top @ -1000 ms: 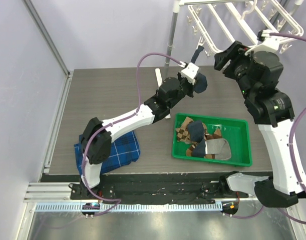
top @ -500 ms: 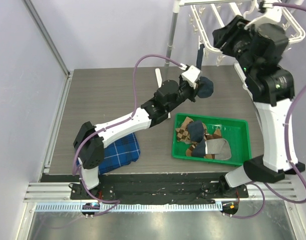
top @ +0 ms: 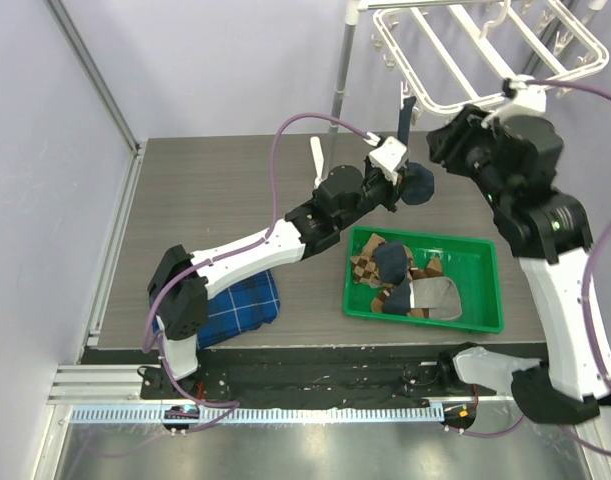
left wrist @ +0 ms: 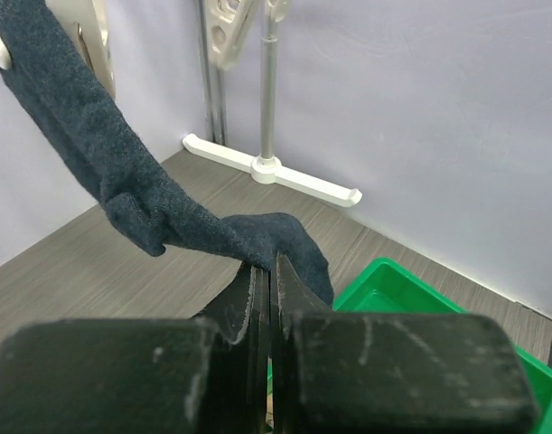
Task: Remove the socks clipped to the hanger
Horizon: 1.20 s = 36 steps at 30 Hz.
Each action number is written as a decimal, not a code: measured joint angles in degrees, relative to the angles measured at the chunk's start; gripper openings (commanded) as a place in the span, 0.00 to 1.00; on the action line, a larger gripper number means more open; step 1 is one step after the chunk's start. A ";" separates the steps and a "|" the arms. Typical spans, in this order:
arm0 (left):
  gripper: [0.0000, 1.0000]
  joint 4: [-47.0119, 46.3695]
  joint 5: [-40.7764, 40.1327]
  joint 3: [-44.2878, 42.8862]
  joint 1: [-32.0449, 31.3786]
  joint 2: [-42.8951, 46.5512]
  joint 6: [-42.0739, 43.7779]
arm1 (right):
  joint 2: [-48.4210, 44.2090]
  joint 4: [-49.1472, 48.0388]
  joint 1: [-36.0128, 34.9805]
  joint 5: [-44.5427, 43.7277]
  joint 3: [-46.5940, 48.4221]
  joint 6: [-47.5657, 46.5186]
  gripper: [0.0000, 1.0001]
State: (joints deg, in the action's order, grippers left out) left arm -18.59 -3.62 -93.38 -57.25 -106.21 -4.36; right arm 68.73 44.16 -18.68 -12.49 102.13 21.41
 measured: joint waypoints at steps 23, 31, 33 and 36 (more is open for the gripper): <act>0.00 4.02 7.87 -2.43 2.23 0.00 -11.78 | -31.04 -26.97 0.00 10.23 -53.44 -22.36 0.78; 0.00 4.94 9.40 -3.10 2.25 0.02 -14.73 | -30.82 -41.92 0.00 14.78 -60.24 -31.67 0.79; 0.00 5.27 9.62 -3.15 2.27 0.02 -15.23 | -30.86 -46.51 0.00 14.95 -62.99 -34.03 0.79; 0.00 5.40 10.10 -3.23 2.27 0.02 -16.44 | -30.14 -51.47 0.00 14.62 -65.85 -37.59 0.78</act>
State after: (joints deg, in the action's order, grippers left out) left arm -13.19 6.48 -96.62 -54.98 -106.19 -20.80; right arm 38.59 -7.31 -18.68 2.13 36.27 -16.19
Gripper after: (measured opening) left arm 0.015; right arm 0.792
